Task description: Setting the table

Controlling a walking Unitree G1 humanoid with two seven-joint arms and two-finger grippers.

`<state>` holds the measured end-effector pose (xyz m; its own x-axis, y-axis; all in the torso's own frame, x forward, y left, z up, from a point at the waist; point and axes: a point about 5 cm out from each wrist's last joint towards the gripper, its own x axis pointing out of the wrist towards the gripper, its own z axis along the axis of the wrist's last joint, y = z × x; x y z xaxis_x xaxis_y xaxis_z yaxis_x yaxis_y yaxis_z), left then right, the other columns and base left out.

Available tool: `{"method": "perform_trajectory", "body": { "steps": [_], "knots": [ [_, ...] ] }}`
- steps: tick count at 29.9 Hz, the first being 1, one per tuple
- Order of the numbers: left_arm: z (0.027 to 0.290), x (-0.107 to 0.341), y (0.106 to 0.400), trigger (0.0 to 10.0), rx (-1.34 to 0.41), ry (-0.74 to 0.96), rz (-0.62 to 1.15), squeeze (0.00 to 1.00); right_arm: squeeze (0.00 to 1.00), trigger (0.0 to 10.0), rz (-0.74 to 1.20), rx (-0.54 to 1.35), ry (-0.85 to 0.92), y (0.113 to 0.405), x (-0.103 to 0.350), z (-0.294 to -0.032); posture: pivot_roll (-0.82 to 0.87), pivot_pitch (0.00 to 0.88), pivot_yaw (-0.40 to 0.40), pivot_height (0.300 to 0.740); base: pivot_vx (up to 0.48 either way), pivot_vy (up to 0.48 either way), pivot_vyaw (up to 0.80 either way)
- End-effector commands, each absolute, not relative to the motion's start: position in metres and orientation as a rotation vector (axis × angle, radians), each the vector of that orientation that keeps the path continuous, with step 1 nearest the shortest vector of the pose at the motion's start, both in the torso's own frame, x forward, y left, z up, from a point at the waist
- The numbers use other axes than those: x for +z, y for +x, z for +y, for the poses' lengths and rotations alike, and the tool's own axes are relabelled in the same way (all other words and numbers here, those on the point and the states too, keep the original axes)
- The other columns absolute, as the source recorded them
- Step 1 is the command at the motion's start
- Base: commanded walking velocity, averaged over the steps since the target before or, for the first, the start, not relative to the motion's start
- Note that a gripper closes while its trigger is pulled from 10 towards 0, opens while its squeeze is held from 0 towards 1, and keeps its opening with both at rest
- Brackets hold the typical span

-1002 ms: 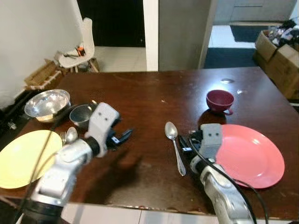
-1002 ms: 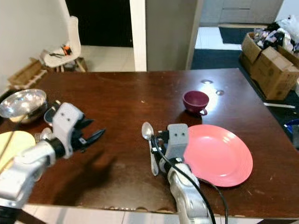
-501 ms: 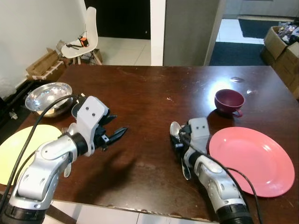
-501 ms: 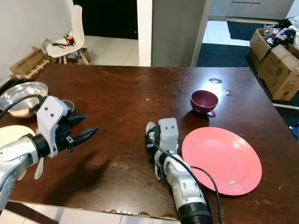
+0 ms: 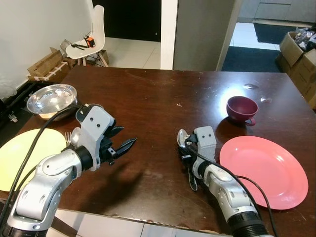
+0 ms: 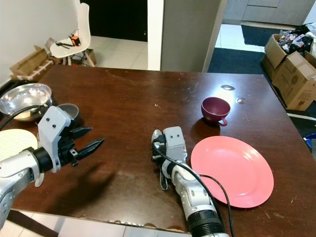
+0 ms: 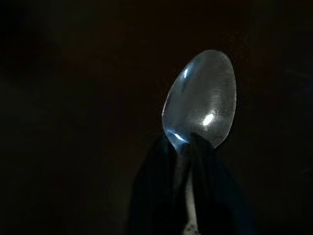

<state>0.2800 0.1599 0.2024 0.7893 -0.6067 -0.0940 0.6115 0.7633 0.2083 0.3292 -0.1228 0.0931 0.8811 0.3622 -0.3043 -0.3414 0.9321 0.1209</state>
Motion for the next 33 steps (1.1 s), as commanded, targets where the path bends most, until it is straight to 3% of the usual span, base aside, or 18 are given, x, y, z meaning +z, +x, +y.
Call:
{"method": "perform_trajectory", "body": {
  "steps": [1, 10, 19, 27, 28, 29, 30, 31, 32, 33],
  "knots": [
    [0.162, 0.2, 0.278, 10.0, -0.649, 0.228, 0.037, 0.0, 0.0, 0.0, 0.568, 0.36, 0.101, 0.307, 0.047, -0.124, 0.07, 0.095, 0.099, 0.74, 0.0, 0.0, 0.0],
    [0.158, 0.196, 0.276, 10.0, -0.64, 0.213, 0.045, 0.0, 0.0, 0.0, 0.564, 0.362, 0.183, 0.309, 0.051, -0.126, 0.06, 0.09, 0.093, 0.74, 0.0, 0.0, 0.0],
    [0.156, 0.193, 0.278, 10.0, -0.631, 0.206, 0.046, 0.0, 0.0, 0.0, 0.206, 0.502, 0.31, 0.318, 0.123, -0.122, 0.04, 0.086, 0.099, 0.74, 0.0, 0.0, 0.0],
    [0.155, 0.193, 0.28, 10.0, -0.632, 0.203, 0.046, 0.0, 0.0, 0.0, 0.171, 0.61, 0.197, 0.307, 0.143, -0.121, 0.02, 0.092, 0.099, 0.74, 0.0, 0.0, 0.0],
    [0.155, 0.193, 0.281, 10.0, -0.631, 0.203, 0.045, 0.0, 0.0, 0.5, 0.187, 0.626, 0.158, 0.305, 0.14, -0.121, 0.02, 0.093, 0.099, 0.74, 0.0, 0.0, 0.0],
    [0.154, 0.193, 0.281, 10.0, -0.631, 0.203, 0.046, 0.0, 0.0, 8.2, 0.205, 0.634, 0.117, 0.302, 0.137, -0.121, 0.02, 0.093, 0.099, 0.74, 0.0, 0.0, 0.0],
    [0.154, 0.193, 0.281, 10.0, -0.63, 0.203, 0.046, 0.0, 0.17, 10.0, 0.231, 0.634, 0.105, 0.301, 0.133, -0.12, 0.02, 0.094, 0.098, 0.74, 0.0, 0.0, 0.0],
    [0.154, 0.193, 0.281, 10.0, -0.63, 0.203, 0.046, 0.0, 0.17, 10.0, 0.231, 0.634, 0.105, 0.301, 0.133, -0.12, 0.02, 0.094, 0.098, 0.74, 0.0, 0.0, 0.0],
    [0.154, 0.192, 0.281, 10.0, -0.63, 0.203, 0.046, 0.0, 0.96, 10.0, 0.26, 0.63, 0.107, 0.3, 0.129, -0.12, 0.02, 0.096, 0.097, 0.74, 0.0, 0.0, 0.0],
    [0.154, 0.192, 0.281, 10.0, -0.63, 0.203, 0.046, 0.0, 0.96, 10.0, 0.26, 0.63, 0.107, 0.3, 0.129, -0.12, 0.02, 0.096, 0.097, 0.74, 0.0, 0.0, 0.0]
  ]
}}
